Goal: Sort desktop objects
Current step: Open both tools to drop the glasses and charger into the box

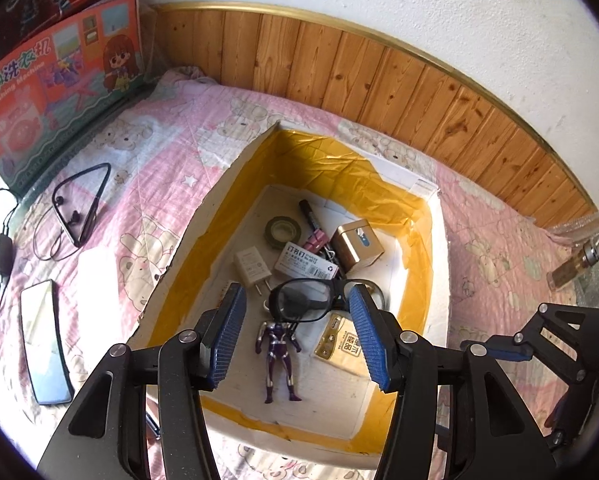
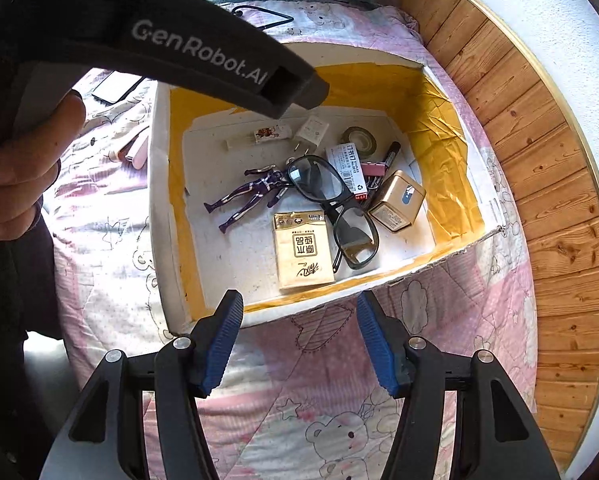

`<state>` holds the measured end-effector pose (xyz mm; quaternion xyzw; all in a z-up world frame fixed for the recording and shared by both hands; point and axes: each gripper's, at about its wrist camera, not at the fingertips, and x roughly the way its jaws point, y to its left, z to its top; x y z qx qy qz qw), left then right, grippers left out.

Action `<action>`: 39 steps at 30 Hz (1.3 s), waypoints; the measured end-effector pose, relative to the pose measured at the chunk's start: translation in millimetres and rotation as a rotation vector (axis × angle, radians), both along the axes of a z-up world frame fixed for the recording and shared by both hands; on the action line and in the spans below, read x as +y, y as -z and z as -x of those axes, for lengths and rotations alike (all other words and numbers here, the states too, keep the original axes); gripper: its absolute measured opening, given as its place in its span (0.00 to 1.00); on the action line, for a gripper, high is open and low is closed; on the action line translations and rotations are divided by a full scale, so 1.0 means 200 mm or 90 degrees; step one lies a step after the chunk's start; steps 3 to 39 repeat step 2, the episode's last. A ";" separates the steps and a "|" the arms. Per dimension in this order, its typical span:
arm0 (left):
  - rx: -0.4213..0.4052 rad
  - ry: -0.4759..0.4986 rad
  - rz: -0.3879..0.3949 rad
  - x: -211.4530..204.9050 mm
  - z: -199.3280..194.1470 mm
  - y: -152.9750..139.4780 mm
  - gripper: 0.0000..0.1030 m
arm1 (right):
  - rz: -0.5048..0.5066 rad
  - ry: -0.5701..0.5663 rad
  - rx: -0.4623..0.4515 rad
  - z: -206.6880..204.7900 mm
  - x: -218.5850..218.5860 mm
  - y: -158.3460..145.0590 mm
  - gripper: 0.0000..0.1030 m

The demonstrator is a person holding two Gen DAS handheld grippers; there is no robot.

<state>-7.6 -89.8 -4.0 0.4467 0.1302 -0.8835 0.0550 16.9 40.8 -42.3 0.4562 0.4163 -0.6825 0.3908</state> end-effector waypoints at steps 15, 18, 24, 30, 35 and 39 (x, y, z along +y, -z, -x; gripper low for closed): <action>0.006 -0.001 0.006 0.01 -0.03 -0.02 0.55 | -0.002 0.003 0.000 -0.02 0.01 0.00 0.59; 0.006 -0.001 0.006 0.01 -0.03 -0.02 0.55 | -0.002 0.003 0.000 -0.02 0.01 0.00 0.59; 0.006 -0.001 0.006 0.01 -0.03 -0.02 0.55 | -0.002 0.003 0.000 -0.02 0.01 0.00 0.59; 0.006 -0.001 0.006 0.01 -0.03 -0.02 0.55 | -0.002 0.003 0.000 -0.02 0.01 0.00 0.59; 0.006 -0.001 0.006 0.01 -0.03 -0.02 0.55 | -0.002 0.003 0.000 -0.02 0.01 0.00 0.59; 0.006 -0.001 0.006 0.01 -0.03 -0.02 0.55 | -0.002 0.003 0.000 -0.02 0.01 0.00 0.59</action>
